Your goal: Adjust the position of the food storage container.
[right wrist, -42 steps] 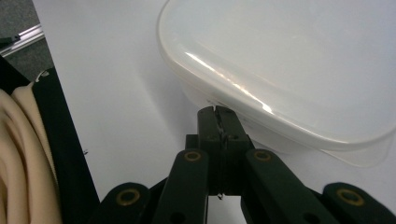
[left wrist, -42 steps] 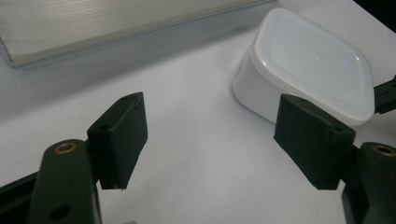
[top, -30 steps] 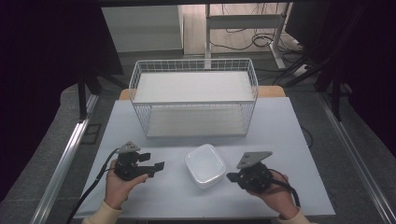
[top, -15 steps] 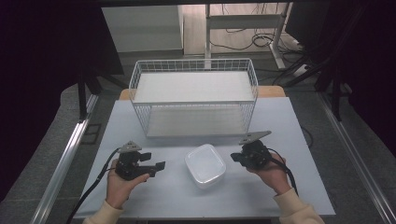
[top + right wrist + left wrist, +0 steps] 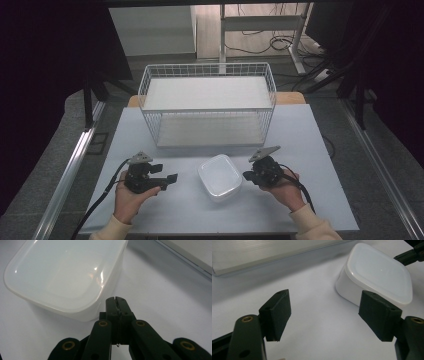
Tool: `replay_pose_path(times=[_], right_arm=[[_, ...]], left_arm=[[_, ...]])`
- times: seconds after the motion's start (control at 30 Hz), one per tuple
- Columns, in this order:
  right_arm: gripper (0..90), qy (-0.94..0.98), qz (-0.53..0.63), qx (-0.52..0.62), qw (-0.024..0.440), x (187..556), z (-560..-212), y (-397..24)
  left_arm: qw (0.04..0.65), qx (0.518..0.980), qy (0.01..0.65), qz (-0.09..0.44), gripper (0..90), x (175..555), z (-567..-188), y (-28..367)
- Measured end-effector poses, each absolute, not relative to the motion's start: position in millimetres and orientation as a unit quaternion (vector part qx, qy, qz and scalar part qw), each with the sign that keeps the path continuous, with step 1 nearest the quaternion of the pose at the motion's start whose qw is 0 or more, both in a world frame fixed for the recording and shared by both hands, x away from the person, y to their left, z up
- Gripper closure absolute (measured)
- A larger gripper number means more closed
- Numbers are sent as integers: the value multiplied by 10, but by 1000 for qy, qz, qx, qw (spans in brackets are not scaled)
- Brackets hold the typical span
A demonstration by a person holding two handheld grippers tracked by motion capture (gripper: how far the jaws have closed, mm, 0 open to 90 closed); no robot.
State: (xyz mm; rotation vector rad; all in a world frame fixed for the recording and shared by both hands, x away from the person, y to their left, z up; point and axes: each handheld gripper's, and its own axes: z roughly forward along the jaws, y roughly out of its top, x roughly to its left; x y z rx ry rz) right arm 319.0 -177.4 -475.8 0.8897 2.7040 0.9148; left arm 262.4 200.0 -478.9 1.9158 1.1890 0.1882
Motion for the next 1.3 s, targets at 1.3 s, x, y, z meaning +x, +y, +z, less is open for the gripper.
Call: replay_pose_path(times=[1.3], right_arm=[[894,915,314,252,40,2826,-4749,-1552]], left_arm=[[431,765,472,77,255,2605,-4766,2019]])
